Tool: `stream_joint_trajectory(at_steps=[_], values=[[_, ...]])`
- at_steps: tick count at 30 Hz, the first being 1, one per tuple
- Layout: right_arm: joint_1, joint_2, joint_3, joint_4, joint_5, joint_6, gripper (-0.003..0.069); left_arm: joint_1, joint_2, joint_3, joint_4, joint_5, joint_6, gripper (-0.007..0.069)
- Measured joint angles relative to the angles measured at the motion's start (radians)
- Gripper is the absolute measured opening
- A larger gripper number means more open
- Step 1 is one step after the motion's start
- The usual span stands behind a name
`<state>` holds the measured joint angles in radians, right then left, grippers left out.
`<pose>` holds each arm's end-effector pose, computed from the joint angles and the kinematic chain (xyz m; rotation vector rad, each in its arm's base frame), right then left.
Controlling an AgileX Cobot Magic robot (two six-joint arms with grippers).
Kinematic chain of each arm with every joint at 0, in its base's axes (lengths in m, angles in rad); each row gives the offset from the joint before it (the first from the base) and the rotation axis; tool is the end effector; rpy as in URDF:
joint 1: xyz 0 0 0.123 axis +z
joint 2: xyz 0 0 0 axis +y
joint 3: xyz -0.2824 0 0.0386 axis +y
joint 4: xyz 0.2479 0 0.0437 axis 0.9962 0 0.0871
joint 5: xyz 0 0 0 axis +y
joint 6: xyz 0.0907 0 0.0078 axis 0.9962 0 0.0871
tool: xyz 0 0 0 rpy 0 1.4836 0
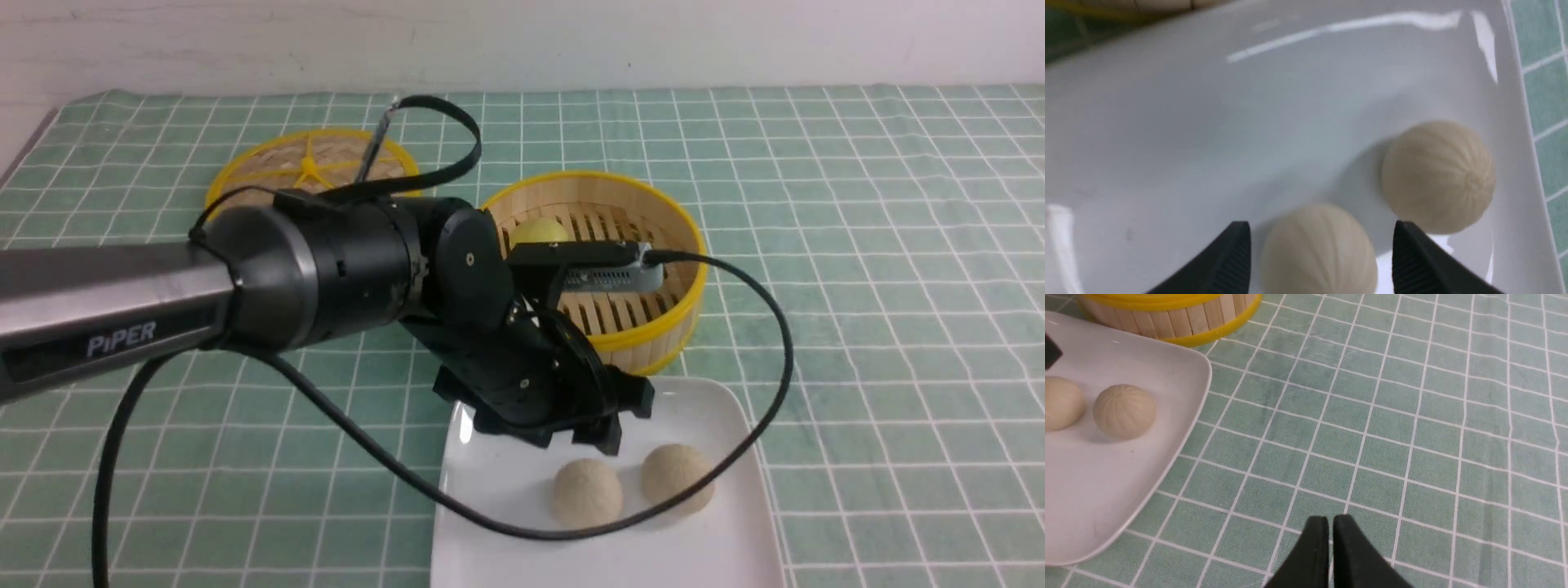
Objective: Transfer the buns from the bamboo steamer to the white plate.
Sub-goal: 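Carry the bun from the bamboo steamer to the plate with the left gripper, then reach into the bamboo steamer and grasp a bun with the left gripper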
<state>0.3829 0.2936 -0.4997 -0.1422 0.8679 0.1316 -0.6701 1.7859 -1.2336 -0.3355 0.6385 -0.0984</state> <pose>0.0507 0.0098 0.2863 -0.3031 2.1179 0.1318 0.2822 -0.2464 0.2192 0.4774 2.7102 -0.5819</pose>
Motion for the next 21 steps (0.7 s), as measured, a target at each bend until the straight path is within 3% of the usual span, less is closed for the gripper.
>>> stream_joint_trajectory(at_steps=[4,8,9,10,11,16,21], values=[[0.0,0.0,0.0,0.0,0.0,0.0,0.0046,0.046,0.0,-0.106,0.027,0.047,-0.039,0.0421],[0.0,0.0,0.0,0.0,-0.001,0.0,0.0052,0.12,0.013,-0.271,0.071,0.1,-0.067,0.0208],[0.0,0.0,0.0,0.0,-0.001,0.0,0.0052,0.129,0.015,-0.291,0.074,0.104,-0.068,0.0195],[0.0,0.0,0.0,0.0,-0.002,0.0,0.0054,0.162,0.035,-0.37,0.096,0.123,-0.072,0.0094],[0.0,0.0,0.0,0.0,-0.003,0.0,0.0055,0.19,0.063,-0.441,0.109,0.149,-0.073,0.0047],[0.0,0.0,0.0,0.0,-0.005,0.0,0.0058,0.247,0.169,-0.649,0.119,0.239,-0.075,0.0001],[0.0,0.0,0.0,0.0,-0.015,0.0,0.0063,0.234,0.321,-0.771,0.119,0.275,-0.075,0.0036]])
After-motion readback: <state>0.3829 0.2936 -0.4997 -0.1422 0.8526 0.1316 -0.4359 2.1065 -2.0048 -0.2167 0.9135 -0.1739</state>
